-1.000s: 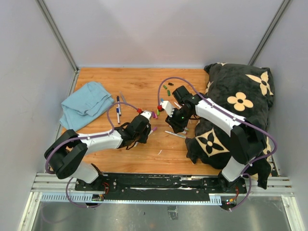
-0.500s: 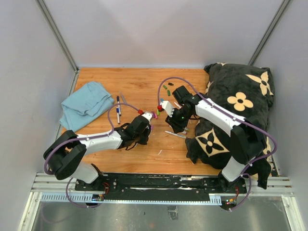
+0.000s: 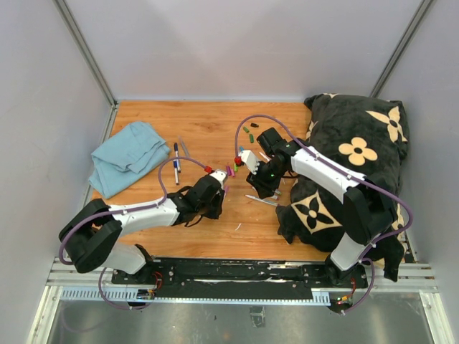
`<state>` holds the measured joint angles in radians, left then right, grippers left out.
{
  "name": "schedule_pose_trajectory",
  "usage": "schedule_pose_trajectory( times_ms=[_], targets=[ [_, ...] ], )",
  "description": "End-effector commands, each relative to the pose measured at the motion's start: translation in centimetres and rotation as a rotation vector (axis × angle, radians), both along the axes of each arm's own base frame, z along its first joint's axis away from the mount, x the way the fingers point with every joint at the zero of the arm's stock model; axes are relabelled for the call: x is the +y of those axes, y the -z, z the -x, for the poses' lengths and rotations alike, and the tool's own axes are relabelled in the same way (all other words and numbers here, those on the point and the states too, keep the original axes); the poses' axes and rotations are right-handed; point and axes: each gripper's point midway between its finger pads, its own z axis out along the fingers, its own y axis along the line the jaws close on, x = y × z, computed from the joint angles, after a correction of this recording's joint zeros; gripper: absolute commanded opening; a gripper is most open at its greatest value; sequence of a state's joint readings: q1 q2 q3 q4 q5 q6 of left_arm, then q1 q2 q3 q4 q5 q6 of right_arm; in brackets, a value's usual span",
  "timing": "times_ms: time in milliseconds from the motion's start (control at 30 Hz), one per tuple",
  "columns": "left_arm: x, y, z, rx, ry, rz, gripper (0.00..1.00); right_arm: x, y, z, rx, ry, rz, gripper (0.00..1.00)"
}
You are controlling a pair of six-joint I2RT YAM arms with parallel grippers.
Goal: Open the pen caps
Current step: Pick up the pen from the center of the board.
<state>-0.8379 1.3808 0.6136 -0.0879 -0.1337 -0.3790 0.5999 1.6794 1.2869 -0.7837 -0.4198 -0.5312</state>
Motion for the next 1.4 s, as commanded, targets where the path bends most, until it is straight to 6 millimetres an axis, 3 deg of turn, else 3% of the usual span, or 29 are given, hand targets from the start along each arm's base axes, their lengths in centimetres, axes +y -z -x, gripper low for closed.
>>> schedule_pose_trajectory(
  times_ms=[0, 500, 1033, 1367],
  targets=[
    [0.2, -0.5, -0.1, -0.009, -0.012, -0.016, 0.26, 0.3, -0.1, 0.4, 0.014, -0.027, -0.005, 0.40],
    [-0.5, -1.1, -1.5, -0.045, 0.011, -0.054, 0.40, 0.2, -0.3, 0.3, 0.011, -0.023, -0.010, 0.41],
    [-1.6, -0.7, -2.9, -0.053, 0.058, -0.115, 0.45, 0.2, -0.5, 0.2, 0.009, -0.019, -0.016, 0.40],
    [-1.7, 1.0, -3.5, -0.020, 0.069, -0.185, 0.45, 0.2, -0.7, 0.2, 0.007, -0.018, -0.021, 0.40]
  ],
)
